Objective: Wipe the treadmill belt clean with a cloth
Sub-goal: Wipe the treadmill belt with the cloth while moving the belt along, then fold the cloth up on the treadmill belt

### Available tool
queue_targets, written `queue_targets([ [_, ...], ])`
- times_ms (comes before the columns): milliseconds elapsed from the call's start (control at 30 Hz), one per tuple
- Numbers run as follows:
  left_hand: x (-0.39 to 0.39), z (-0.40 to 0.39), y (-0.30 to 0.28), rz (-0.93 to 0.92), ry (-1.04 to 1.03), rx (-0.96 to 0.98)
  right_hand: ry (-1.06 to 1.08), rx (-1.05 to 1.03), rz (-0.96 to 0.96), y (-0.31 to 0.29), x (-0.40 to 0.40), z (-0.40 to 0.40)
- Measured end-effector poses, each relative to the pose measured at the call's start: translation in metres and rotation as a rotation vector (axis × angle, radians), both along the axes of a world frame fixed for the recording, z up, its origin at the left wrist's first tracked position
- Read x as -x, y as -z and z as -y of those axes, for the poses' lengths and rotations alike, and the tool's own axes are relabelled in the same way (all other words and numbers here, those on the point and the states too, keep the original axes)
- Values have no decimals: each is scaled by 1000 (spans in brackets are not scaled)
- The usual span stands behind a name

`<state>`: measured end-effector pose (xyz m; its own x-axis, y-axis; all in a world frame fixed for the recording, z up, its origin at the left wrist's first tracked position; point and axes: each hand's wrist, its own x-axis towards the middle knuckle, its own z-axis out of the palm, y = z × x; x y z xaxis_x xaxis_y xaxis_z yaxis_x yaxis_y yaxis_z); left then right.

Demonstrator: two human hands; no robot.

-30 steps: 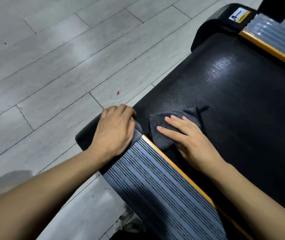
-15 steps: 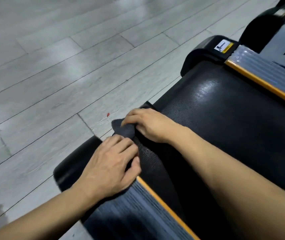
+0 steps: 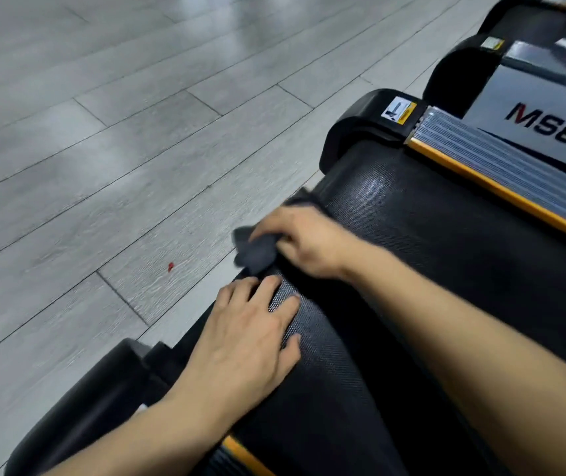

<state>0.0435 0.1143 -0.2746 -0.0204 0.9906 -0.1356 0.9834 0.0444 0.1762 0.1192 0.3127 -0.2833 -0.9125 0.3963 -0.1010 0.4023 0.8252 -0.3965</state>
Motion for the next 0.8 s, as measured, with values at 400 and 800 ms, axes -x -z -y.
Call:
queue_targets([
  [400,-2,1,13,-40,16,-101,658,-139,53,-3,-19,-152],
  [800,7,-7,-21,305,-100,39,588,-8,-254,11,-61,28],
])
